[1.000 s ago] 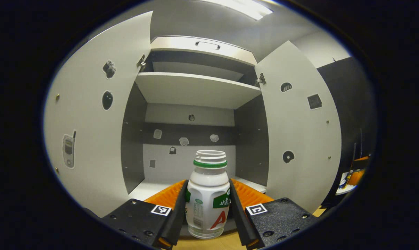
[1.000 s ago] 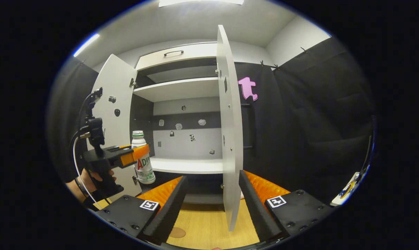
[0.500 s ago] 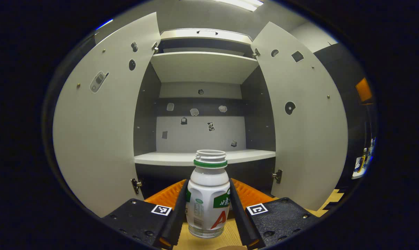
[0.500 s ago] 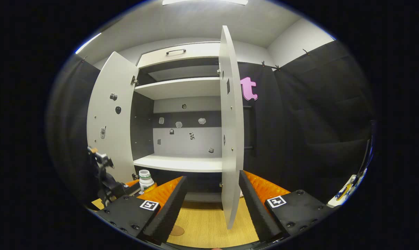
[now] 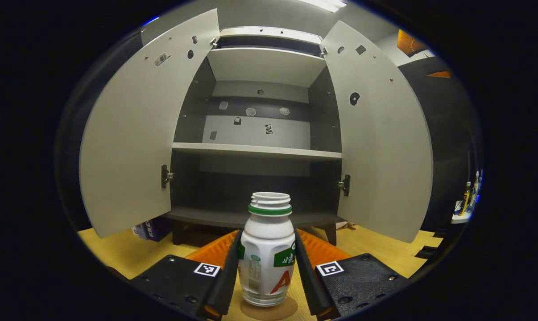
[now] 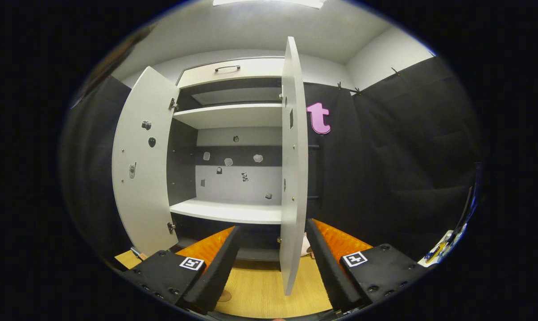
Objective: Grasp the bottle in the cabinet with the left hand and place it on the coaster, then close the right door with the right hand and the left door with the left hand.
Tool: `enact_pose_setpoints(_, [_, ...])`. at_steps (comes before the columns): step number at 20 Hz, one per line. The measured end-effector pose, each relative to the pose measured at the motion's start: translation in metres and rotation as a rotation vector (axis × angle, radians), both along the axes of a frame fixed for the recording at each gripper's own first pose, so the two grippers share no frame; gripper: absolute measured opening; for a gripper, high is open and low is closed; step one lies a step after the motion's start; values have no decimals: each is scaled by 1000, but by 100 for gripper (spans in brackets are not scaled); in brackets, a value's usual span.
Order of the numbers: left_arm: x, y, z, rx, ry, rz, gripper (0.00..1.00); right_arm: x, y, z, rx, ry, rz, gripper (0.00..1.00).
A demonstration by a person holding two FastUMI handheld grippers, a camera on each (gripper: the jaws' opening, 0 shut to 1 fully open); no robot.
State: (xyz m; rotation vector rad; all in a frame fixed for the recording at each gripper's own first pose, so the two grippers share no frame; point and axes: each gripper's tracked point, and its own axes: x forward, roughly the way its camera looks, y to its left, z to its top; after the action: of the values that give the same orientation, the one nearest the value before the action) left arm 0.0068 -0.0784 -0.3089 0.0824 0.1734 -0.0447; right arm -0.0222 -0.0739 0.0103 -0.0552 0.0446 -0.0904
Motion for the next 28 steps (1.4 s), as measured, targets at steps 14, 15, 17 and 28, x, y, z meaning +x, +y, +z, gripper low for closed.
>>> enact_pose_setpoints(14, [-30, -5, -30, 57, -47, 50, 69, -8, -3, -7, -22, 32, 11, 97])
enact_pose_setpoints(15, [-30, -10, -32, 48, -35, 27, 72, -9, -4, -6, -23, 29, 11, 97])
enact_pose_setpoints(17, [-32, -13, -36, 33, -3, -1, 86, -9, -4, -6, -20, 27, 9, 97])
enact_pose_setpoints(28, [-33, -6, 46, 11, -31, -14, 97, -10, -8, -11, 32, 3, 16, 97])
